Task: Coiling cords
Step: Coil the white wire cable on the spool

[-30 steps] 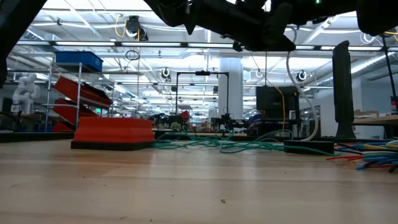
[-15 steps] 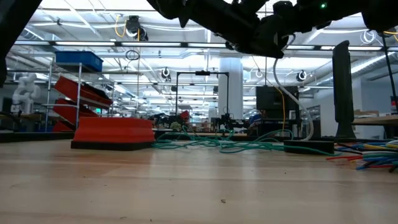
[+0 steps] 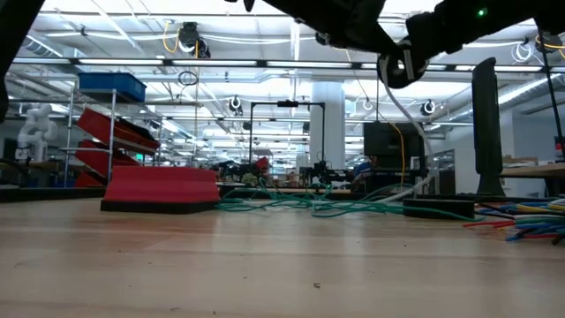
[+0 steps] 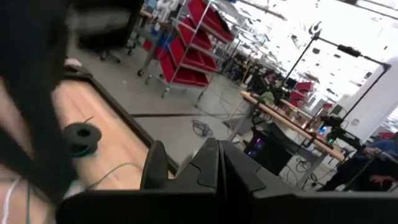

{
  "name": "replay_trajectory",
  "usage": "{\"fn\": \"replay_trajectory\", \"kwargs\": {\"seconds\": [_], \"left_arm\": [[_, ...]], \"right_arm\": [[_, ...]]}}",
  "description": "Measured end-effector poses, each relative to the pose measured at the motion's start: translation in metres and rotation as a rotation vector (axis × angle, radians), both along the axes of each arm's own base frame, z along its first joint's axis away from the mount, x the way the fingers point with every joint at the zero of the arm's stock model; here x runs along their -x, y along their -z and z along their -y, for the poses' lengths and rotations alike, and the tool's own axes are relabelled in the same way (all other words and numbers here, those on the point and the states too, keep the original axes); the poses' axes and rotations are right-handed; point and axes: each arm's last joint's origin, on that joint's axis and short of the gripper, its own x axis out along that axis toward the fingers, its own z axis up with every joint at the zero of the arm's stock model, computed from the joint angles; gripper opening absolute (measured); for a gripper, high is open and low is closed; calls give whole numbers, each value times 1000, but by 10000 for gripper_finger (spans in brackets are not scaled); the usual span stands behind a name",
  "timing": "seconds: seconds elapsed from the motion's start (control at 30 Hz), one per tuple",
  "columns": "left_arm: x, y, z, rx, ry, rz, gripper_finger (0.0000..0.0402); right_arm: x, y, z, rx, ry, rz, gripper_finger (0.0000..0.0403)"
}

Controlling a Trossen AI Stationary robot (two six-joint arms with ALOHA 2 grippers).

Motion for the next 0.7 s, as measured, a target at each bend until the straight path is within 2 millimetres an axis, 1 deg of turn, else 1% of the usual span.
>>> {"fn": "replay_trajectory", "kwargs": {"seconds": [0.13,0.37,0.6,0.7], "left_arm": [[3,-6,-1,-20,1,4,0],[4,-2,0,-26,-1,-37,0],[6,-2,-6,-90,-50,-83,0],[7,0,-15,-91,-69,-106,0]], "right_arm": [[0,8,-1,-21,-1,-28,0],[2,20,0,-58,0,-58,0],[5,22,-9,-75,-45,-52,0],[8,19,-13,-83,-75,-34,0]]}}
